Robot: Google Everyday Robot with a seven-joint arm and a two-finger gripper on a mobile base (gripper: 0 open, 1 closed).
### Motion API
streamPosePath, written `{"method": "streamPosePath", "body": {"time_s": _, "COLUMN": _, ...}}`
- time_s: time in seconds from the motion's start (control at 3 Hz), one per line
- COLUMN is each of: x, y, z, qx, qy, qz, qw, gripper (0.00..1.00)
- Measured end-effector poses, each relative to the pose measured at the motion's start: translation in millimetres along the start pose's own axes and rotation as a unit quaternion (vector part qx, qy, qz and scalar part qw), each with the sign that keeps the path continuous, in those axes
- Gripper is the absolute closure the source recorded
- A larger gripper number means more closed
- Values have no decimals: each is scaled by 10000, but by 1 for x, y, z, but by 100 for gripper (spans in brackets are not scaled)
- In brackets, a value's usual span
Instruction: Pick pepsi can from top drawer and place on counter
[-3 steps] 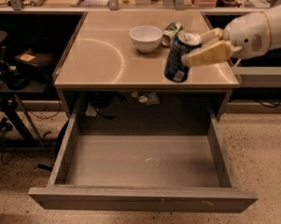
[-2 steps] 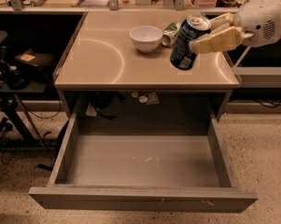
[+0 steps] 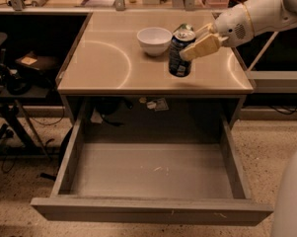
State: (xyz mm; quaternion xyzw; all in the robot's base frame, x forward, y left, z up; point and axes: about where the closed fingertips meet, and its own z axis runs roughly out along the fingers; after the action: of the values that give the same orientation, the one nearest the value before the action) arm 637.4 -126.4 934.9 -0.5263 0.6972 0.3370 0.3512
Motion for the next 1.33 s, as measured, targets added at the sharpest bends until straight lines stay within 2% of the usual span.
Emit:
{"method": "streamPosePath", "body": {"time_s": 0.33, "x": 13, "y": -59, "z": 41, "qx": 107, "qy": 334, "qz": 249, "qw": 9991, "gripper": 100}}
{"method": "streamPosePath", "body": {"time_s": 0.67, "x": 3, "y": -73, "z": 33, "qx": 305, "qy": 274, "qz": 121, "qw": 9991, "gripper": 100}}
{"method": "streamPosePath", "body": {"time_s": 1.0, "x": 3, "y": -73, "z": 33, "qx": 304, "qy": 273, "qz": 121, "qw": 9991, "gripper": 81}}
{"method": "streamPosePath", "body": {"time_s": 1.33, "x": 3, "y": -73, "z": 33, "qx": 304, "qy": 273, "qz": 121, "qw": 9991, "gripper": 58}}
